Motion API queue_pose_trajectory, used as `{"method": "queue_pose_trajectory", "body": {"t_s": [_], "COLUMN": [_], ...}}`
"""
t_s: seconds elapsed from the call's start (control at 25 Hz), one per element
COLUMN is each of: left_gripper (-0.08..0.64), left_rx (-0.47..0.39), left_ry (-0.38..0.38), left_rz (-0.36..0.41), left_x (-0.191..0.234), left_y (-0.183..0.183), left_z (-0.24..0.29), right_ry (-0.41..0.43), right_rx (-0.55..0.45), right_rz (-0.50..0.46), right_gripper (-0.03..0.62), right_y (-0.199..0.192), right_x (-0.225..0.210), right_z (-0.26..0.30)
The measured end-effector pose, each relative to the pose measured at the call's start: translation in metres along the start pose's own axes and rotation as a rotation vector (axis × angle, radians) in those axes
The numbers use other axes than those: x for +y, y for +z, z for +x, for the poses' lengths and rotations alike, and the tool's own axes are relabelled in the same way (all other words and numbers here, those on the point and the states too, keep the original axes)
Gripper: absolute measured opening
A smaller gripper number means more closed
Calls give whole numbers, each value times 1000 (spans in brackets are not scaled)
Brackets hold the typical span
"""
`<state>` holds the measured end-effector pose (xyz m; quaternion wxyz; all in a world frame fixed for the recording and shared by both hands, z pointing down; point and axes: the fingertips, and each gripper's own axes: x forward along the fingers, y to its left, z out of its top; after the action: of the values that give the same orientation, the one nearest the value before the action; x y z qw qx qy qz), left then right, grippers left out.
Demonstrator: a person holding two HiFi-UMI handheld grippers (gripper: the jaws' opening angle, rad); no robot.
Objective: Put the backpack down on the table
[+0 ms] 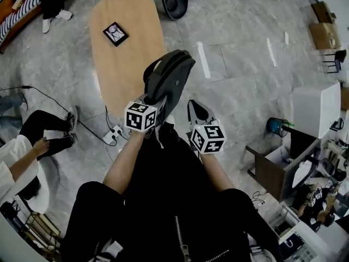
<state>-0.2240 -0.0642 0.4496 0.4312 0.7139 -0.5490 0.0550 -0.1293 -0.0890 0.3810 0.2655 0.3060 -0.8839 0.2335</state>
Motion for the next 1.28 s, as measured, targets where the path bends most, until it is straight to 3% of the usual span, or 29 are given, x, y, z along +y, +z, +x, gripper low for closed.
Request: {"method": "queue_pose_trajectory", "body": {"t_s": [0.48, 0.88, 1.28], "left_gripper": [78, 80, 84], "left_rx": [-53, -113, -97], "left_ry": [-88, -84, -86], "left_rz": [30, -3, 17], "left_x": [95, 189, 258], "left_y": [19, 29, 35], "left_z": [-39, -59, -48], "right_ry": [61, 106, 102], "right_rx": [76, 113, 196], "right_rz": [-43, -82, -81], "right_gripper": [11, 11, 11], "right_y": [25, 47, 39], "right_x": [60, 98, 112], "right_z": [66, 117, 149]}}
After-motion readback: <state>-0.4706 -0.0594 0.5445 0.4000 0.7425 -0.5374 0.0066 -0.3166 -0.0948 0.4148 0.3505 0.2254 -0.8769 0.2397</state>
